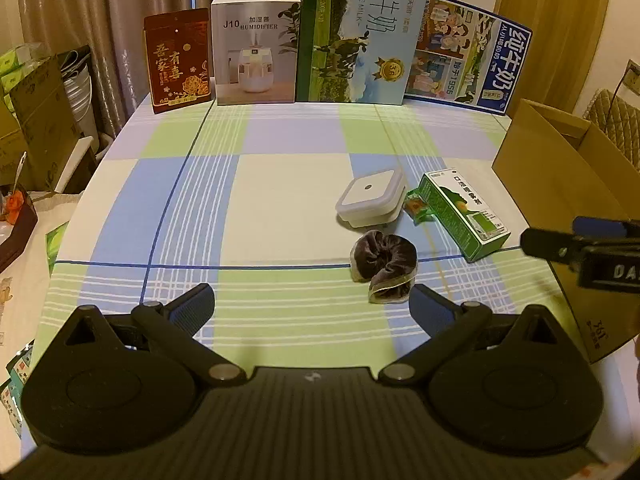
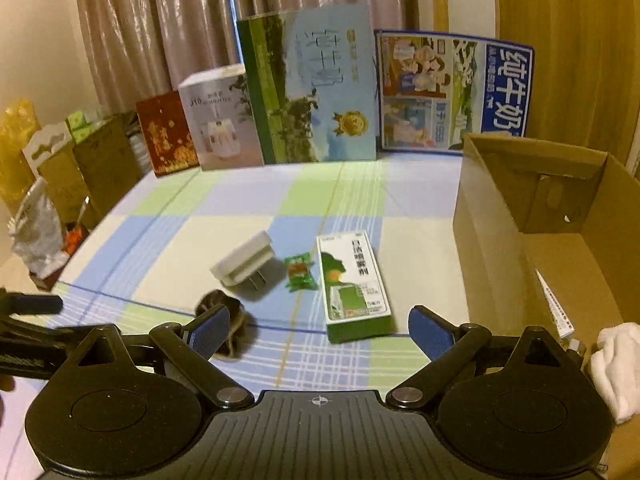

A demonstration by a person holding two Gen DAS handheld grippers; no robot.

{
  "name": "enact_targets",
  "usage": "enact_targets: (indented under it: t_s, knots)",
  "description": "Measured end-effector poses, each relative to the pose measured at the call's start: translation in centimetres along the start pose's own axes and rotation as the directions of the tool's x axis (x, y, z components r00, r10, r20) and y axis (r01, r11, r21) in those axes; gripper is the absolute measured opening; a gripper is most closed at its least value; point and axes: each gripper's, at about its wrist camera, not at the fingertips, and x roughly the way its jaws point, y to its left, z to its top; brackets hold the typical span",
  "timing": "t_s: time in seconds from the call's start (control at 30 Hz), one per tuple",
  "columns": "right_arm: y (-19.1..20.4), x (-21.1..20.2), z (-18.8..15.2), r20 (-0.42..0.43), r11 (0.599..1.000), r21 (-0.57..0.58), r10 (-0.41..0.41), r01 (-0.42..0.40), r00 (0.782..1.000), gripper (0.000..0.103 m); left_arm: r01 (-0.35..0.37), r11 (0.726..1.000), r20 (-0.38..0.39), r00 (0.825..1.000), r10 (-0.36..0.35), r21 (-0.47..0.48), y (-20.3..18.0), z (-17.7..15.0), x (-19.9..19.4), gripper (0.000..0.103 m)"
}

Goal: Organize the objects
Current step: 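Move both open tools back over the scrunchie and green spray box, then grasp the brown scrunchie with the left tool while the right tool grasps the green spray box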

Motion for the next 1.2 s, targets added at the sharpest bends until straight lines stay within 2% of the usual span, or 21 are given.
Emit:
enact_targets:
  t_s: [0.6, 0.9, 1.1, 1.2]
  knots:
    - [-0.8, 1.7, -0.1, -0.04, 1.0, -0.008, -0.019, 0.019, 0.999, 0.094, 0.0, 1.0, -0.008, 1.0, 0.0, 0.004, -0.4, -0.1, 0.6, 0.102]
    - [-1.4, 4.7, -0.4, -0.069, 0.998, -0.059, -0.016, 0.012, 0.997, 0.094, 0.007, 0.999, -0.033, 0.999, -0.006, 0.033, -1.1, -0.2, 2.7, 0.102]
    - [-1.9, 7.5, 0.0, -0.055, 0.995, -0.081, -0.055, 0.05, 0.997, 0.093, 0.019, 0.998, -0.032, 0.999, -0.017, 0.058, -1.6, 0.3, 4.5, 0.101]
    - [-2.1, 8.8, 0.5, -0.055, 0.994, -0.089, -0.062, 0.057, 0.997, 0.089, 0.036, 0.997, -0.035, 0.999, -0.034, 0.067, -1.9, 0.4, 5.4, 0.098]
